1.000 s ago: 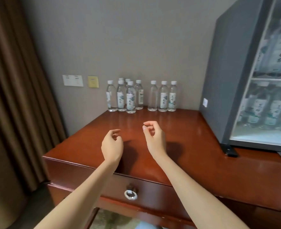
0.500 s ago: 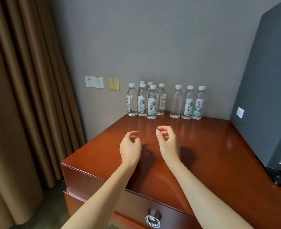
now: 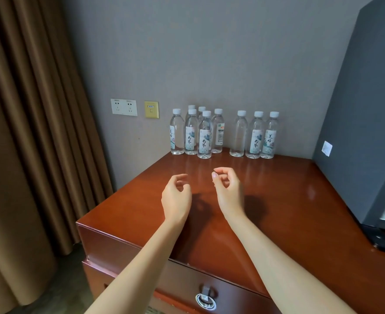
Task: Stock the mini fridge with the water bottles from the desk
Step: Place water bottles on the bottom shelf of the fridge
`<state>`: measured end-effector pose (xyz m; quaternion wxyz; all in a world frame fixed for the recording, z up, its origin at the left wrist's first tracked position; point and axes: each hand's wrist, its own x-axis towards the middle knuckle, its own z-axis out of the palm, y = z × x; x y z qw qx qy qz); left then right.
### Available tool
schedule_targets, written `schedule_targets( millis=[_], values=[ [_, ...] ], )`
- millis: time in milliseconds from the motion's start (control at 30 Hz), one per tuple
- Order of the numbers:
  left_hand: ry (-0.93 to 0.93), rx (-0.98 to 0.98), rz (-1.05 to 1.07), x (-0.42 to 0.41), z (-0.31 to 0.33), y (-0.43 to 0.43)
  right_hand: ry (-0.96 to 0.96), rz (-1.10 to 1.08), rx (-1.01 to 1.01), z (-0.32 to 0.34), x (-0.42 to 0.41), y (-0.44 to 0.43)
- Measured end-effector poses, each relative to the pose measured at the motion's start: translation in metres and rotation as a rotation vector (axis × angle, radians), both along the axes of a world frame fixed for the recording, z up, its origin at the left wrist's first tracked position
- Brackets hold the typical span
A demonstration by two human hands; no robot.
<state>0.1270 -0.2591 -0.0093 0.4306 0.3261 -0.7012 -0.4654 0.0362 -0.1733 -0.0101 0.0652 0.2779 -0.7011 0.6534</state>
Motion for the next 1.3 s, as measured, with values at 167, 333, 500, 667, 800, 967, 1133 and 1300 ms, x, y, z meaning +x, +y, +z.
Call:
schedule_targets(
  millis=[167, 333, 500, 667, 800, 967, 1133, 1300],
  values=[
    [-0.002, 0.016, -0.018, -0.001, 0.001, -0.001, -0.02, -0.007, -0.013, -0.001, -0.003, -0.002],
    [-0.006, 0.011, -0.041, -0.015, 0.001, -0.006, -0.018, 0.005, -0.001, -0.001, -0.018, -0.013],
    [-0.006, -0.014, -0.107, -0.04, 0.0, -0.016, 0.0, -0.005, -0.04, -0.002, -0.047, -0.026],
    [0.014, 0.002, -0.217, -0.075, 0.001, -0.017, 0.041, -0.095, -0.043, 0.0, -0.094, -0.016],
    [0.127, 0.065, -0.306, -0.121, 0.005, -0.002, 0.063, -0.193, -0.045, 0.001, -0.14, -0.001],
    [0.174, 0.066, -0.48, -0.186, 0.006, 0.021, 0.05, -0.262, -0.058, -0.002, -0.205, 0.017],
    [0.199, 0.096, -0.601, -0.249, 0.009, 0.023, -0.103, -0.233, -0.141, -0.001, -0.265, 0.028],
    [0.214, 0.008, -0.647, -0.3, 0.008, 0.022, -0.186, -0.177, -0.192, 0.001, -0.317, 0.028]
  ],
)
